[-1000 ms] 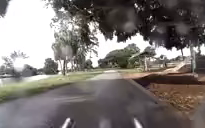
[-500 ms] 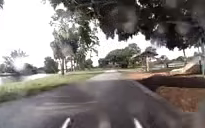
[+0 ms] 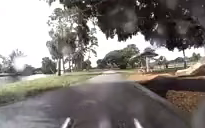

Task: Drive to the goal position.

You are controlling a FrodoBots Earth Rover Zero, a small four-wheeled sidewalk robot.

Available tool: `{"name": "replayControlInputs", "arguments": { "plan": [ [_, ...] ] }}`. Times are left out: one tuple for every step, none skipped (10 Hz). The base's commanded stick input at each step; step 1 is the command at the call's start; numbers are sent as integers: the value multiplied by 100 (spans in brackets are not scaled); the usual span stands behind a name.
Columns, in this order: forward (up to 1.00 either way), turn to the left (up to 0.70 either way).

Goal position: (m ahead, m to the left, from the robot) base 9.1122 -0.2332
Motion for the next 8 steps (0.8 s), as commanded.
{"name": "replayControlInputs", "arguments": {
  "plan": [
    [100,0],
    [100,0],
    [100,0],
    [100,0],
    [100,0],
    [100,0],
    [100,-1],
    [100,-2]
  ]
}}
